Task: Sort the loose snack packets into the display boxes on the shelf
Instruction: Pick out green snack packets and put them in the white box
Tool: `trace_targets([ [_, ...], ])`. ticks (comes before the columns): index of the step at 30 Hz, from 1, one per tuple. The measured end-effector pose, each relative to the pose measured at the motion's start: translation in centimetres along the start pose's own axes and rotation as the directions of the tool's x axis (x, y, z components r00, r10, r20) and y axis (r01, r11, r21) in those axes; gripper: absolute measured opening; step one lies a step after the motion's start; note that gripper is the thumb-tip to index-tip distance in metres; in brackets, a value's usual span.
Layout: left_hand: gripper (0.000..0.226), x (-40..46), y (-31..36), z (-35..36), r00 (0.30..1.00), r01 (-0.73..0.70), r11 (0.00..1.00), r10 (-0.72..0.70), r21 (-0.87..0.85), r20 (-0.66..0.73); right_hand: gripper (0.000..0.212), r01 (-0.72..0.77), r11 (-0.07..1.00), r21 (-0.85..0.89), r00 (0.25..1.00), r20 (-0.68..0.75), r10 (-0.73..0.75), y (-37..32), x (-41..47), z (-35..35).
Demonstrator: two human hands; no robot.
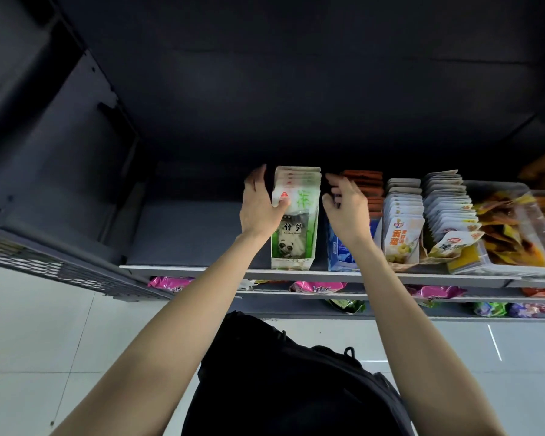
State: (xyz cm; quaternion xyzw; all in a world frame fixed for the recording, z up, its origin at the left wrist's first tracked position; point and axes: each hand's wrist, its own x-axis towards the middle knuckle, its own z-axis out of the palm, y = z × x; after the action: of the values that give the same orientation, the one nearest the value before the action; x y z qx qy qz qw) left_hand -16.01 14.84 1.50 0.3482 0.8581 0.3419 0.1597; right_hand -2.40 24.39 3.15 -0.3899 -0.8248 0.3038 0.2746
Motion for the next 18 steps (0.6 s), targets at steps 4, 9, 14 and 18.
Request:
trace_targets([
  [4,0.057,-0.5,0.0,0.9,0.999,-0.008,0.996,0.012,-0.088,0.050,0.044,-0.021,0.998,-0.051,0.995,0.101,0.026,0.0,-1.2,1.2],
  [9,0.051,-1.0,-0.6,0.1,0.998,-0.020,0.988,0.010,-0.151,-0.063,0.043,0.050,0.986,-0.158,0.993,0.113,-0.032,-0.2,-0.1,1.6],
  [14,0.029,-1.8,-1.0,0.2,0.996,-0.045,0.973,0.025,-0.227,-0.089,0.056,-0.023,0.970,-0.241,0.976,0.206,0.075,-0.8,0.9,1.7],
  [18,0.017,-1.8,-0.9,-0.2,0.991,-0.040,0.968,0.008,-0.246,-0.130,0.043,-0.024,0.979,-0.204,0.980,0.188,0.063,-1.2,0.7,0.9],
])
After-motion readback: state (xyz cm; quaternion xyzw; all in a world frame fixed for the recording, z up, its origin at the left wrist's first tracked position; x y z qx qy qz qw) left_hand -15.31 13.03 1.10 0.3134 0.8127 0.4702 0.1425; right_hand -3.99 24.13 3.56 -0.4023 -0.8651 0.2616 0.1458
